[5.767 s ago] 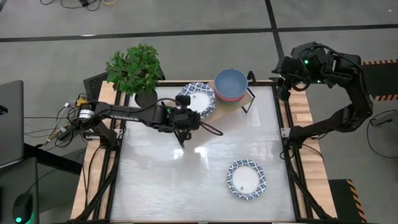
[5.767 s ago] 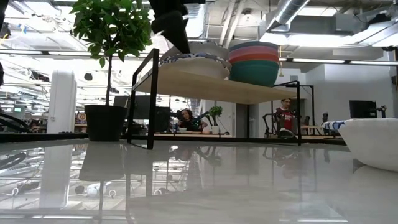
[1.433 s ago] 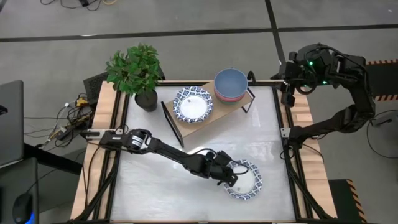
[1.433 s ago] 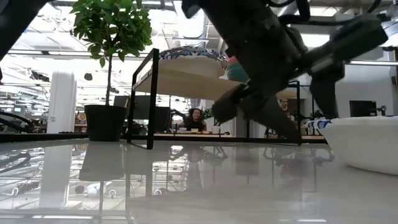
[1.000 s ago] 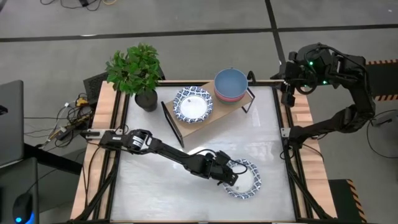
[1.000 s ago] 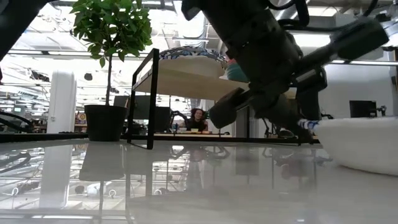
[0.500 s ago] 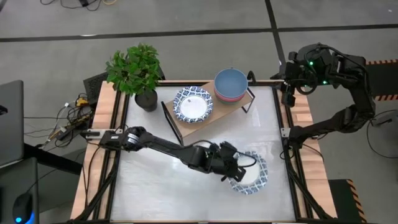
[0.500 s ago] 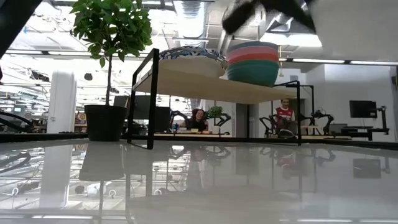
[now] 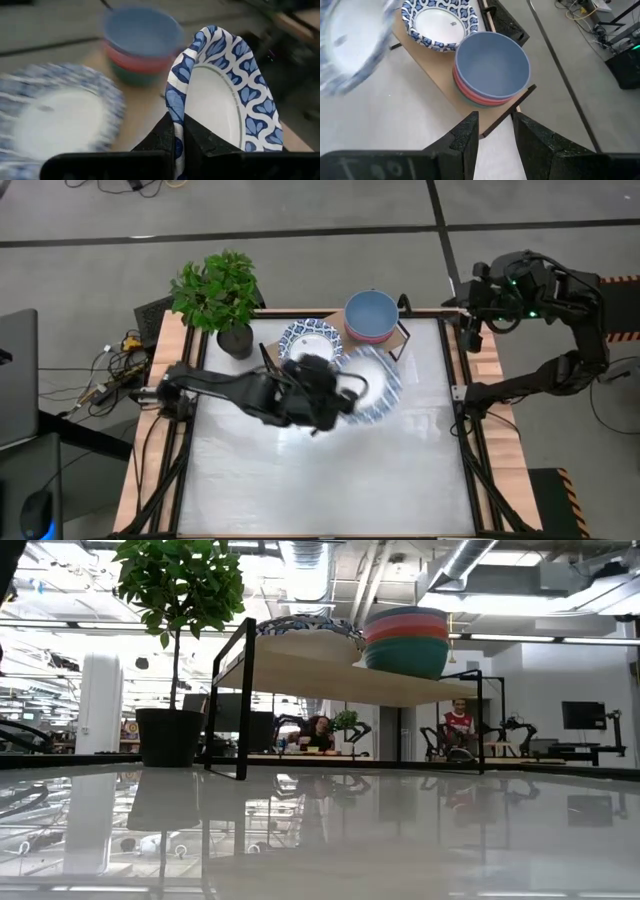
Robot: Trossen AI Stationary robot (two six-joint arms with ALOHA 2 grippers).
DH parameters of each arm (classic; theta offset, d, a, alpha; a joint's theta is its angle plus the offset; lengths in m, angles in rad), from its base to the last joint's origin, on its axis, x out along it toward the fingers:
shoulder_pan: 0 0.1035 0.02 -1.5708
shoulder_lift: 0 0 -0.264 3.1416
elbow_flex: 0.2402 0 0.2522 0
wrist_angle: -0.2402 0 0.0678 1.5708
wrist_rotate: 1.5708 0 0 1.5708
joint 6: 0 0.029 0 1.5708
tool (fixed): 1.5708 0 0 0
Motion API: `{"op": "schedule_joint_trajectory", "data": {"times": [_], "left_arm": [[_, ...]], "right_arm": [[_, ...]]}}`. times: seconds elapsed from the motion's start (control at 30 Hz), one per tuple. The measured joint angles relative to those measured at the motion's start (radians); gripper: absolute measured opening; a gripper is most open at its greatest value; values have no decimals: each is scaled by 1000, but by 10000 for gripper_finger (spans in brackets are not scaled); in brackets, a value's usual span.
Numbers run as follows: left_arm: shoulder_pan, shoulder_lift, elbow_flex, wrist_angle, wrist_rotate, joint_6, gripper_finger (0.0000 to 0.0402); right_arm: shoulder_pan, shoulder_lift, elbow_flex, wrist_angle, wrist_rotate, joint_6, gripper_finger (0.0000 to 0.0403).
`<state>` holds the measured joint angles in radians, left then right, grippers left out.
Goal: Place and stack bowls onto a shelf
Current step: Stack the white and blue patterned bowl on the white and blue patterned bowl on the shelf
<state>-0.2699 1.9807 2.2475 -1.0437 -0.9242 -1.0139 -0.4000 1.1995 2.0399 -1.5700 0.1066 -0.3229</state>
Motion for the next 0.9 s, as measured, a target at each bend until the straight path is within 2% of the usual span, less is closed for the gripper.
{"op": "schedule_joint_trajectory", "data": {"times": [0.2, 0.5, 0.67, 0.9], "left_arm": [[74, -78, 0, -218, -136, -176, 0], [207, -83, -2, -529, -109, -491, 0], [219, -103, -3, -524, -101, -509, 0], [210, -139, -12, -527, -135, -638, 0]], "right_arm": [[1, 3, 0, 0, 0, 8, 150], [0, 3, 0, 0, 0, 8, 150], [0, 5, 0, 0, 0, 11, 150], [-2, 5, 0, -1, 0, 45, 150]]}}
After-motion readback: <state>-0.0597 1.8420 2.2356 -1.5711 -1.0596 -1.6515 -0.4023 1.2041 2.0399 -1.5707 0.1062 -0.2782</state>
